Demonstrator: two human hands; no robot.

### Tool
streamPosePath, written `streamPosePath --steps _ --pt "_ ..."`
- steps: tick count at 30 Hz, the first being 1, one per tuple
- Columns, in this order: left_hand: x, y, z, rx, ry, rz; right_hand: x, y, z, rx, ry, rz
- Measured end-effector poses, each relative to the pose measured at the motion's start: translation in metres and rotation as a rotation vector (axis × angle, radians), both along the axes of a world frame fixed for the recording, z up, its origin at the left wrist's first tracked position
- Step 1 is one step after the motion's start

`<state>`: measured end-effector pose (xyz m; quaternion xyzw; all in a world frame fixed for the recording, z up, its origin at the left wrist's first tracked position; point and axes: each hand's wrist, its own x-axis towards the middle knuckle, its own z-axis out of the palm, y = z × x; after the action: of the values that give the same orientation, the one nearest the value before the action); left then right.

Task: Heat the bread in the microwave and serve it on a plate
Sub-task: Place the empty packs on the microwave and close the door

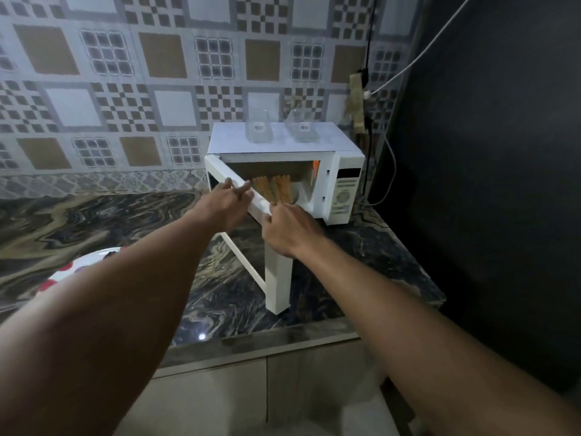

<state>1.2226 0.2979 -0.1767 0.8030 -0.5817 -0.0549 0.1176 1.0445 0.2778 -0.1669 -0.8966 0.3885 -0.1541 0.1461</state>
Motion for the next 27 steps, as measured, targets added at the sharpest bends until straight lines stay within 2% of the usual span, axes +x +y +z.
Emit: streamPosePath --steps 4,8,13,27 --pt "-0.01 -0.041 -0.011 0.036 -0.133 0.007 -0.015 -0.054 -0.01 -0.081 0.071 -0.011" --pt "-0.035 -0.079 -0.018 -0.043 -0.135 0.079 -0.023 -0.112 -0.013 -0.113 0.186 -0.011" --pt "-0.042 -0.122 -0.022 -0.017 -0.158 0.125 -0.02 -0.174 -0.023 -0.225 0.28 -0.031" --pt "-0.042 -0.198 -0.028 -0.043 -0.171 0.281 0.003 -0.277 -0.037 -0.256 0.252 -0.016"
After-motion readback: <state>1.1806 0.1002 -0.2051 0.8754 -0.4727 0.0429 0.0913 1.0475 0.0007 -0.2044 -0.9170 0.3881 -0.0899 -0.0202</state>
